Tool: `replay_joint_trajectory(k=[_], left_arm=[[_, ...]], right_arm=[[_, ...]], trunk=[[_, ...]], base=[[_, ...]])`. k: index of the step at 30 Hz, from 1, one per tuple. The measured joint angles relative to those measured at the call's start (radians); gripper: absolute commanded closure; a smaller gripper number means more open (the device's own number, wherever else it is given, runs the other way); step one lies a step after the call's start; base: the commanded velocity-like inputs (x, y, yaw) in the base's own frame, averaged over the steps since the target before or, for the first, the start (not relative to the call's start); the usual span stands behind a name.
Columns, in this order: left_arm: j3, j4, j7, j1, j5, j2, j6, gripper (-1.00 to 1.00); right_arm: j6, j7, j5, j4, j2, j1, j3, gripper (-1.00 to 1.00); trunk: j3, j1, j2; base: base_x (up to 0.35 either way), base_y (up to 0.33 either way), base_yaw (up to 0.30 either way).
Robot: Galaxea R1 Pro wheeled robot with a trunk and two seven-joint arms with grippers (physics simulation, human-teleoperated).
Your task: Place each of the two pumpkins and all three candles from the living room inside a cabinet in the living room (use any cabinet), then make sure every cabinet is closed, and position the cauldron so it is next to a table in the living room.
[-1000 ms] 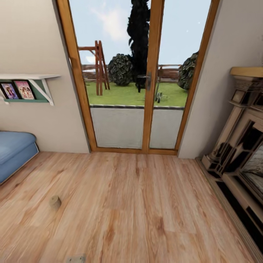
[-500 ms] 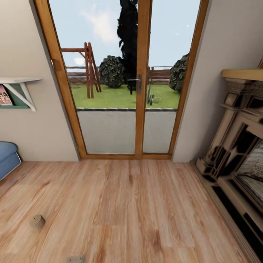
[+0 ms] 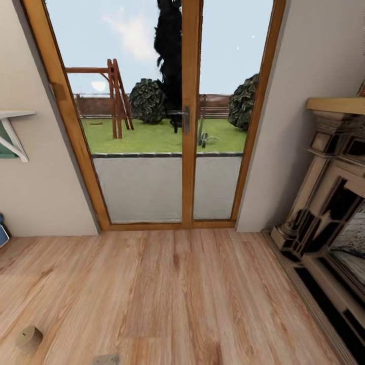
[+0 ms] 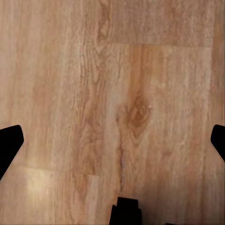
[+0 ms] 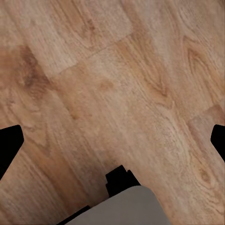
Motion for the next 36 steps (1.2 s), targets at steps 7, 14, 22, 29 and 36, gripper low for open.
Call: replay_joint_trajectory(k=[7, 14, 22, 29, 36], left_arm=[[0.0, 0.0, 0.0, 0.0, -0.021, 0.0, 0.0, -1.0], [0.0, 0.0, 0.0, 0.0, -0.022, -0.001, 0.0, -1.0], [0.0, 0.0, 0.0, 0.0, -0.022, -0.001, 0.0, -1.0], [0.0, 0.0, 0.0, 0.0, -0.022, -0.001, 0.0, -1.0], [0.0, 0.0, 0.0, 0.0, -0.022, -0.001, 0.0, -1.0]], right_arm=[[-0.003, 0.0, 0.0, 0.0, 0.0, 0.0, 0.001, -1.0], [-0.003, 0.0, 0.0, 0.0, 0.0, 0.0, 0.001, -1.0], [-0.004, 0.0, 0.001, 0.0, 0.005, 0.0, 0.001, -1.0], [-0.004, 0.0, 0.002, 0.0, 0.008, 0.0, 0.001, -1.0], [-0.004, 0.0, 0.002, 0.0, 0.008, 0.0, 0.001, -1.0]], trunk=[[0.001, 0.0, 0.0], [0.001, 0.0, 0.0], [0.011, 0.0, 0.0], [0.02, 0.0, 0.0], [0.021, 0.0, 0.0]], base=[[0.328, 0.0, -0.014], [0.328, 0.0, -0.001], [0.328, 0.0, 0.0], [0.329, 0.0, 0.0], [0.329, 0.0, 0.0]])
